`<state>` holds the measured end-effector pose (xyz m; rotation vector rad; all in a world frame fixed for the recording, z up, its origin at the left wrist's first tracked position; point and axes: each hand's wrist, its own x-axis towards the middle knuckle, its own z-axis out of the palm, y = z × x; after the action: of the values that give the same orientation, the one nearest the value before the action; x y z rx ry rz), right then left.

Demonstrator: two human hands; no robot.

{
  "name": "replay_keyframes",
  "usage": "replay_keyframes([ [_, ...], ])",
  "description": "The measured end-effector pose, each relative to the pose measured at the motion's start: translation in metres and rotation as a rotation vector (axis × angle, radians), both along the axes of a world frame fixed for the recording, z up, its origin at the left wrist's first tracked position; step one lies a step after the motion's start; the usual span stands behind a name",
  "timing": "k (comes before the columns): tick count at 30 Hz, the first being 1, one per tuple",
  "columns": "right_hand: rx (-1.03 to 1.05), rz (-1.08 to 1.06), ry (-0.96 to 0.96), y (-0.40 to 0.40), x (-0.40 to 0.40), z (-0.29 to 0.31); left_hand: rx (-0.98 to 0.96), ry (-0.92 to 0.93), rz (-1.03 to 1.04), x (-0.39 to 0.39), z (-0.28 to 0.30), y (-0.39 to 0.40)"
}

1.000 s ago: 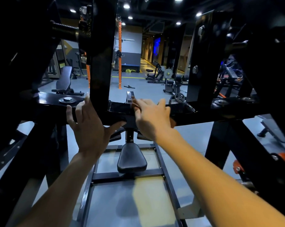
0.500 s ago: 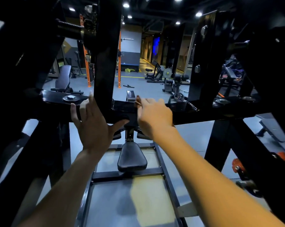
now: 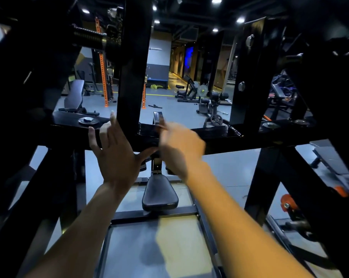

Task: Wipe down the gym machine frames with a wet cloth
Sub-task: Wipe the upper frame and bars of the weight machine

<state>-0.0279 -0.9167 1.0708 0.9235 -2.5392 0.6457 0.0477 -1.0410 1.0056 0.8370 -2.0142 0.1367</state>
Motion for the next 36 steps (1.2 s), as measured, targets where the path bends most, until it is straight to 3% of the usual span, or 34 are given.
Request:
replay_keyframes([
  [3, 0.143, 0.120, 0.008, -0.038, 0.021, 0.018, 0.015, 0.097, -0.067, -0.001, 0.000, 0.000],
  [7, 0.167, 0.228, 0.171, 0.005, 0.001, 0.012, 0.047, 0.069, -0.111, 0.000, 0.000, -0.005],
  [11, 0.228, -0.184, 0.082, 0.075, -0.049, 0.015, 0.044, 0.027, -0.109, 0.000, 0.002, -0.001],
  [13, 0.190, -0.295, 0.043, 0.074, -0.058, 0.023, 0.061, 0.010, -0.094, 0.002, 0.004, 0.000],
  [15, 0.146, -0.181, 0.006, 0.040, -0.034, 0.023, 0.082, -0.002, -0.088, 0.003, 0.004, 0.001],
  [19, 0.005, 0.291, 0.059, -0.026, 0.013, 0.005, 0.080, 0.030, -0.138, 0.004, 0.002, -0.004],
  [21, 0.097, 0.321, 0.135, -0.011, 0.003, 0.014, 0.082, 0.033, -0.141, 0.005, 0.002, -0.005],
  [24, 0.275, 0.064, 0.109, 0.044, -0.037, 0.021, 0.063, 0.025, -0.106, 0.003, 0.001, -0.003],
  [27, 0.209, -0.188, 0.097, 0.058, -0.051, 0.016, 0.051, 0.012, -0.074, 0.003, 0.001, -0.002],
  [29, 0.115, -0.118, 0.066, 0.025, -0.034, 0.008, 0.049, 0.013, -0.071, 0.002, 0.001, -0.001],
  [33, -0.060, 0.335, 0.050, -0.032, 0.001, -0.007, 0.076, 0.052, -0.116, 0.004, 0.002, -0.001],
  [36, 0.081, 0.287, 0.202, -0.001, -0.013, 0.001, 0.098, 0.040, -0.134, 0.006, 0.004, 0.000],
])
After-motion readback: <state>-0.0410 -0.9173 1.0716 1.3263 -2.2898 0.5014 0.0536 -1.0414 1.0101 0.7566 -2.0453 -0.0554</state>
